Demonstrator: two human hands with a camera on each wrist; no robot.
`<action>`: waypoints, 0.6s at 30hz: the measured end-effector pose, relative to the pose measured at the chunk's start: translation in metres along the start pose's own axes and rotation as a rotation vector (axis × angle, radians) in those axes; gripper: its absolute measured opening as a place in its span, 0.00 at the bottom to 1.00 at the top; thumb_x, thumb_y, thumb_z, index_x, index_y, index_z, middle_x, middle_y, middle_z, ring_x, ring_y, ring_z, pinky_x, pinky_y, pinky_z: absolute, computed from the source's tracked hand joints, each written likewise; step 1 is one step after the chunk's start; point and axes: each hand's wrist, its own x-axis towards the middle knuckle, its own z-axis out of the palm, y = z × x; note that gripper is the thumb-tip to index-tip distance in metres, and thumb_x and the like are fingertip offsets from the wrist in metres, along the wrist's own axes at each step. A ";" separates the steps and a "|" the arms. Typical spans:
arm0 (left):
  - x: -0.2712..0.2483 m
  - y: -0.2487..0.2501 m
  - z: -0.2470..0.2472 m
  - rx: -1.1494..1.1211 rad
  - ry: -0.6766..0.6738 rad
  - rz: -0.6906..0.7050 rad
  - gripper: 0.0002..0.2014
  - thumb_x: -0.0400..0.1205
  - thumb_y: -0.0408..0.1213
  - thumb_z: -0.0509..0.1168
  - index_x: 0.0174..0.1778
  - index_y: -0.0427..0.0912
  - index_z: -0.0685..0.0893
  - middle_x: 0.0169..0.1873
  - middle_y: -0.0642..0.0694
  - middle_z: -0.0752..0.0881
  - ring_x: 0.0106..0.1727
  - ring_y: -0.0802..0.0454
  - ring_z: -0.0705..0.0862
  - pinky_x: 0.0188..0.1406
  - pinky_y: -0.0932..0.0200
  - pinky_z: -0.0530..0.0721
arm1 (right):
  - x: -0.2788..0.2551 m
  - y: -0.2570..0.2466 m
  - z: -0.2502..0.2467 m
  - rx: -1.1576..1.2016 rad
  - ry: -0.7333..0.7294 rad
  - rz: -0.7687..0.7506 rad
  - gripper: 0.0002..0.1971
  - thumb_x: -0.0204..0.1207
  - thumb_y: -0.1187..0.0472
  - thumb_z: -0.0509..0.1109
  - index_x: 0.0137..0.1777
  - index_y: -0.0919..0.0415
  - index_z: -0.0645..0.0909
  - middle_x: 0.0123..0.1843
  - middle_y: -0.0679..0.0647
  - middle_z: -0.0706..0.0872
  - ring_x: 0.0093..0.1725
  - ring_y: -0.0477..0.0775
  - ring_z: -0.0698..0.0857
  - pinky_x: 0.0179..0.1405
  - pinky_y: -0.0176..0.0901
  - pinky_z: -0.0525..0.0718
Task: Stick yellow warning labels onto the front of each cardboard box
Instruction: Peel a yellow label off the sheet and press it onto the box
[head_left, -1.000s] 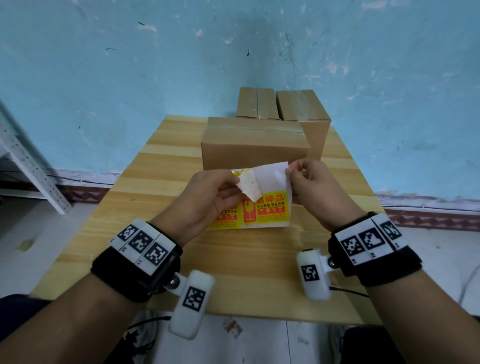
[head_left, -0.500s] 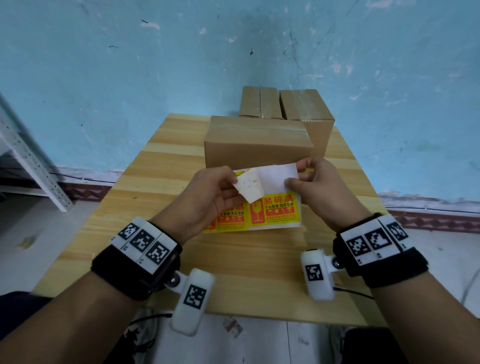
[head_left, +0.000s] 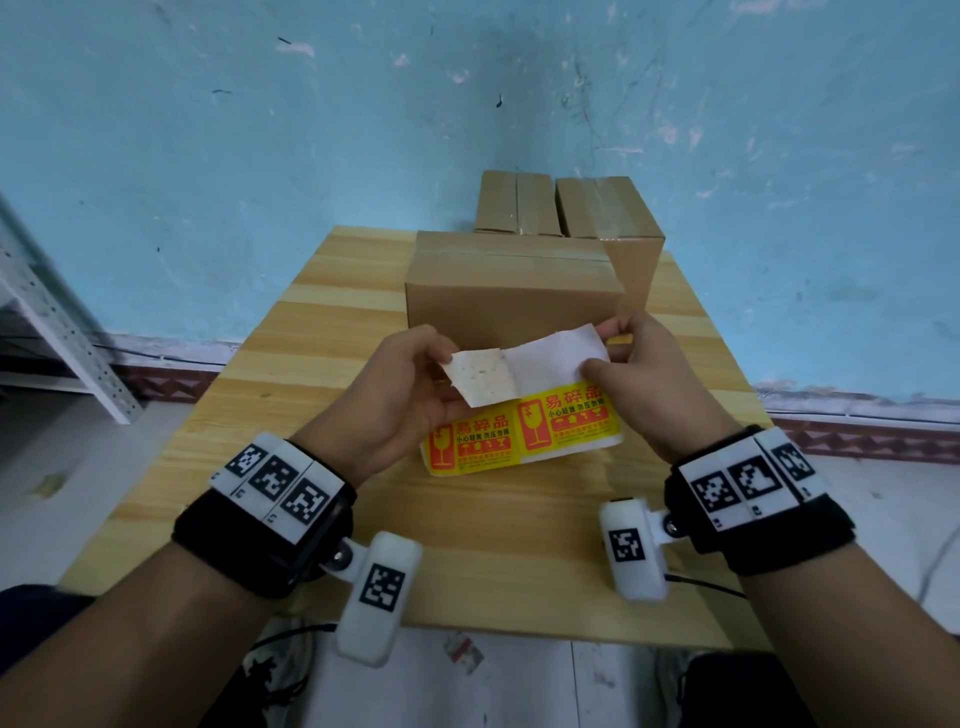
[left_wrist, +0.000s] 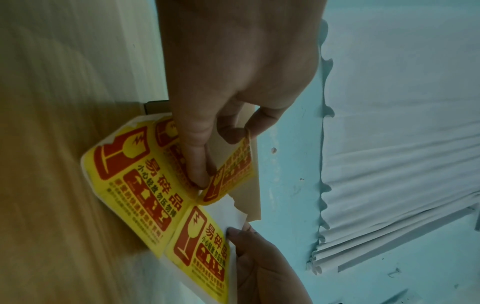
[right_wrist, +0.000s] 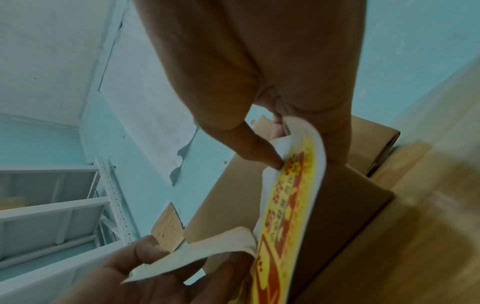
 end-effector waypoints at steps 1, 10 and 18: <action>0.001 -0.001 -0.002 -0.021 -0.006 -0.002 0.12 0.79 0.29 0.52 0.29 0.40 0.69 0.38 0.38 0.79 0.47 0.39 0.85 0.42 0.51 0.88 | 0.000 0.000 0.000 0.004 -0.004 0.005 0.14 0.77 0.71 0.67 0.59 0.60 0.73 0.50 0.62 0.88 0.46 0.66 0.90 0.50 0.69 0.89; 0.000 0.000 -0.004 -0.111 -0.136 -0.064 0.06 0.75 0.30 0.52 0.32 0.41 0.69 0.65 0.22 0.82 0.66 0.27 0.83 0.69 0.36 0.79 | 0.001 0.003 -0.002 -0.008 -0.043 0.066 0.13 0.77 0.72 0.66 0.52 0.55 0.70 0.53 0.69 0.87 0.49 0.70 0.89 0.49 0.68 0.87; 0.001 0.001 -0.008 -0.004 -0.096 -0.083 0.06 0.77 0.30 0.57 0.34 0.39 0.74 0.47 0.33 0.86 0.50 0.37 0.88 0.61 0.38 0.86 | 0.002 0.008 -0.004 -0.210 -0.152 0.168 0.15 0.75 0.63 0.74 0.57 0.61 0.73 0.47 0.56 0.80 0.46 0.54 0.80 0.47 0.53 0.81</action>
